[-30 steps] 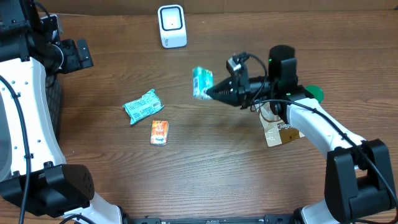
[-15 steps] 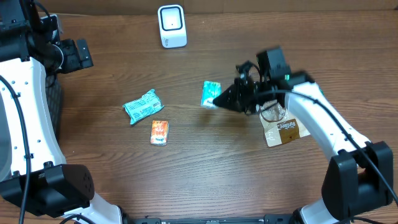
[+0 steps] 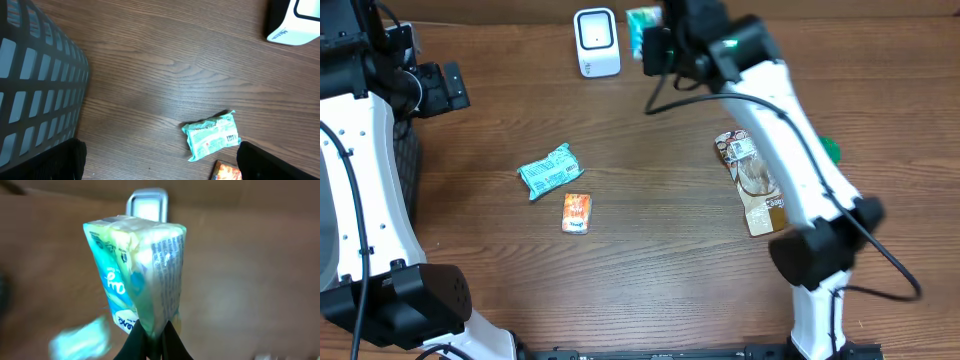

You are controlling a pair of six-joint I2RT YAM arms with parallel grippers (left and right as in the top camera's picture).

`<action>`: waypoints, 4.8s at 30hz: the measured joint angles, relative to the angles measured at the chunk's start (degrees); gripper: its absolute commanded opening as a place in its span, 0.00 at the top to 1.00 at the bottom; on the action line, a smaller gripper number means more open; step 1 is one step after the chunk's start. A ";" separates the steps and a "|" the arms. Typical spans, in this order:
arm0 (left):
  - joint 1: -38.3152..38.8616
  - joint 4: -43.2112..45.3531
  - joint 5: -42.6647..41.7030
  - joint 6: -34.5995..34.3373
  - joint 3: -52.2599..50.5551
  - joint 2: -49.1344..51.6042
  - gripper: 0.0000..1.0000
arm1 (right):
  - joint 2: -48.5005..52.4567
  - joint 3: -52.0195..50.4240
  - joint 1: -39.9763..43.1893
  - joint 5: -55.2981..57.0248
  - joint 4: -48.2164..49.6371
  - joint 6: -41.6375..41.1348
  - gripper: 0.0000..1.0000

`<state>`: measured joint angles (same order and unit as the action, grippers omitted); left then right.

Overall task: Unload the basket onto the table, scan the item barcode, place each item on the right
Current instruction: 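Hold the Kleenex pack under the scanner with the right gripper, then carry the Kleenex pack right and drop it onto the mushroom bag, then move the right gripper left and grasp the orange tissue pack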

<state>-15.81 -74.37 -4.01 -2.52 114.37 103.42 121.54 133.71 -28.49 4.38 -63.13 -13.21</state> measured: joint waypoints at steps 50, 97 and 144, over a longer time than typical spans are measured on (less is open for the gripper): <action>0.00 0.00 0.00 0.00 0.00 0.02 0.01 | 31.36 0.22 -7.50 27.89 58.40 66.12 0.96; 0.00 0.00 -0.02 0.00 0.00 0.02 0.00 | -11.21 -17.62 17.94 -5.84 -30.32 -0.24 0.96; 0.00 0.00 0.00 0.00 0.00 0.02 0.00 | -10.64 -46.34 -3.08 -30.58 16.41 -12.74 0.73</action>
<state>-15.81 -74.37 -4.01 -2.52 114.37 103.44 110.89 87.37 -31.57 -26.20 -46.72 -25.96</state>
